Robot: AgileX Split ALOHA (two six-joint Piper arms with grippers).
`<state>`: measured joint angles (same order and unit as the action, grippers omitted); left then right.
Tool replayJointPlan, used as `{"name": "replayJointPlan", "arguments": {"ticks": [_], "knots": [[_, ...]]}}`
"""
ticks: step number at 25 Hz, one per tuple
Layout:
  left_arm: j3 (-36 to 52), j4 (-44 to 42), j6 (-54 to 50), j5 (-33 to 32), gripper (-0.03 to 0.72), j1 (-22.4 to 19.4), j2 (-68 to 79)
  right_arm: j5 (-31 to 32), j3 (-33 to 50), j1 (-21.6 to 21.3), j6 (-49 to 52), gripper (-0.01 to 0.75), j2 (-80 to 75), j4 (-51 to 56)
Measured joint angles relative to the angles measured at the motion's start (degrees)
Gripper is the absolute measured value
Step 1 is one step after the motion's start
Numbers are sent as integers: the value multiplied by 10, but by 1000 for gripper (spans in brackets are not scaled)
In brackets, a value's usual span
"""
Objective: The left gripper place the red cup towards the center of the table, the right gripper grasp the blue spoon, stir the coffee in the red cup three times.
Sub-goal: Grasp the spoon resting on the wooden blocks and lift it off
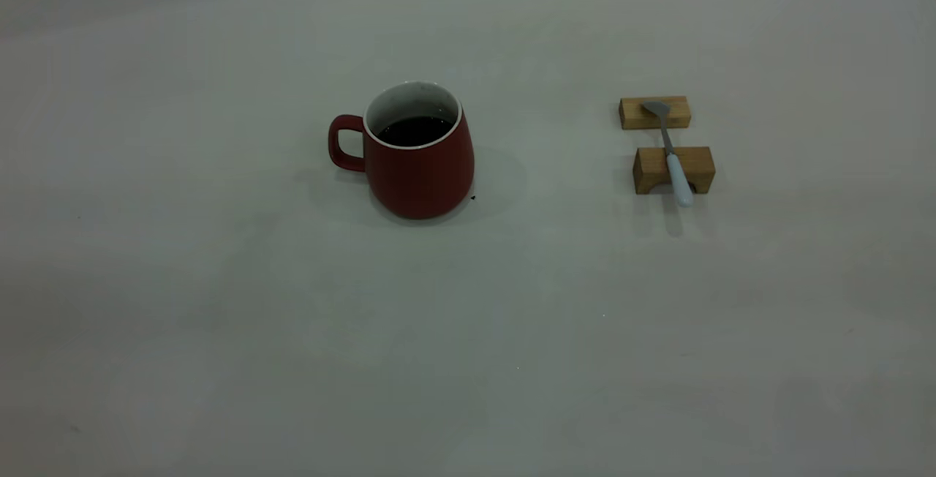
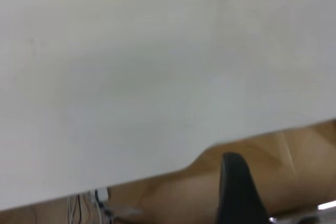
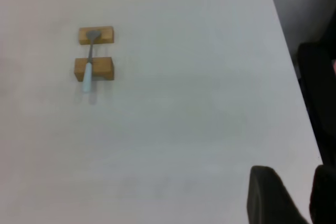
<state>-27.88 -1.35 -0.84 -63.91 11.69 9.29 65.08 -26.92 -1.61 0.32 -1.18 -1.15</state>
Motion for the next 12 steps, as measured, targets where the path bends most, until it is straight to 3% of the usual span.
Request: {"name": "replayJointPlan", "arguments": {"ticks": [4, 12], "knots": [[0, 1, 1, -2, 519, -17, -43, 0, 0, 0, 0, 237, 0, 7], [0, 4, 2, -8, 519, -133, -104, -24, -4, 0, -3, 247, -18, 80]]}}
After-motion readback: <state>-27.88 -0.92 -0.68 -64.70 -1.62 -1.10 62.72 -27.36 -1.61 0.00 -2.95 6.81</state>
